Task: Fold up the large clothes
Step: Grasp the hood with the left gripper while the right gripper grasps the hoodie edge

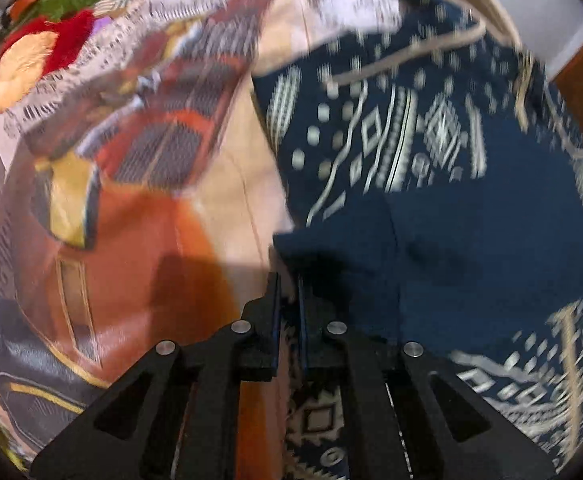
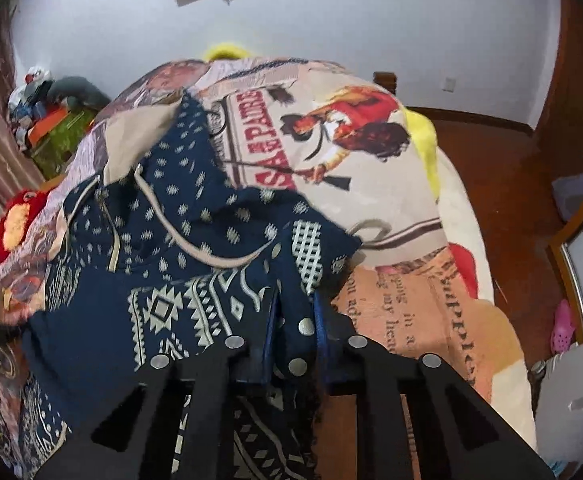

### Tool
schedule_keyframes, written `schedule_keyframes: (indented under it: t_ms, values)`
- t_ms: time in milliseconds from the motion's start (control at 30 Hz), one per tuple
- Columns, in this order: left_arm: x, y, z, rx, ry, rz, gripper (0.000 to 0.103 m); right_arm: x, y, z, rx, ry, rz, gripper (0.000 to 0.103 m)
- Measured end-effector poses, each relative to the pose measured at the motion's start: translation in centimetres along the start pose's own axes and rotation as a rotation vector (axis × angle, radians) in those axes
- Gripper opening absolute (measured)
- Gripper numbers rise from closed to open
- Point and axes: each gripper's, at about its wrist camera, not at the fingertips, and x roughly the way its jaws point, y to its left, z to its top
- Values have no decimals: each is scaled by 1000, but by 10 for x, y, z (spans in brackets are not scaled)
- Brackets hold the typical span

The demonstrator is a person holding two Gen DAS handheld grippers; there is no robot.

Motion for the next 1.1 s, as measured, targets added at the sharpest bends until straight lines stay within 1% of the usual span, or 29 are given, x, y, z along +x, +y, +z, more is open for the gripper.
schedule_keyframes:
  t_ms: [67, 133, 200, 233, 300, 333, 367, 400, 433, 467, 567, 633, 667, 767, 867, 900, 967, 1100]
  values:
    - [3, 0, -4, 29, 31, 46, 6, 6, -6, 1, 24, 32, -1, 15]
    - [2, 3, -7, 40, 53, 50, 6, 9, -9, 0, 36, 54, 0, 15]
    - [-6, 5, -10, 43, 39, 47, 7, 3, -8, 0, 27, 49, 4, 15]
    - [-14, 7, -10, 44, 21, 46, 9, 0, -7, 0, 25, 52, 5, 16]
    - [-31, 9, -5, 42, -21, 44, 14, -8, -6, 3, 28, 60, 5, 21]
    - [-42, 10, -1, 39, -49, 39, 21, -13, -6, 7, 24, 58, 6, 25]
    - [-53, 9, 5, 39, -78, 35, 29, -18, -5, 10, 18, 48, 6, 32]
    - [-61, 9, 9, 40, -102, 34, 33, -27, -3, 16, 6, 27, 4, 37]
    - [-75, 7, 17, 45, -144, 32, 42, -33, -1, 20, -1, 10, 2, 49]
    - [-82, 5, 22, 49, -168, 30, 49, -42, 3, 26, -15, -23, 1, 59]
    - [-109, -8, 47, 61, -246, 11, 55, -61, 17, 45, -60, -88, 6, 66]
    - [-118, -15, 72, 63, -272, -13, 58, -68, 27, 58, -80, -114, 20, 69]
    - [-123, -20, 84, 61, -283, -22, 61, -70, 33, 65, -88, -126, 30, 73]
    - [-125, -38, 115, 63, -318, -37, 66, -69, 51, 87, -108, -153, 63, 81]
    - [-118, -52, 150, 54, -317, -68, 71, -53, 68, 107, -125, -155, 85, 86]
    - [-109, -56, 164, 43, -308, -82, 71, -43, 73, 114, -125, -150, 87, 87]
    - [-94, -60, 180, 26, -285, -98, 71, -21, 81, 124, -120, -125, 100, 90]
    - [-44, -70, 212, -7, -224, -123, 71, 42, 87, 139, -70, -51, 131, 90]
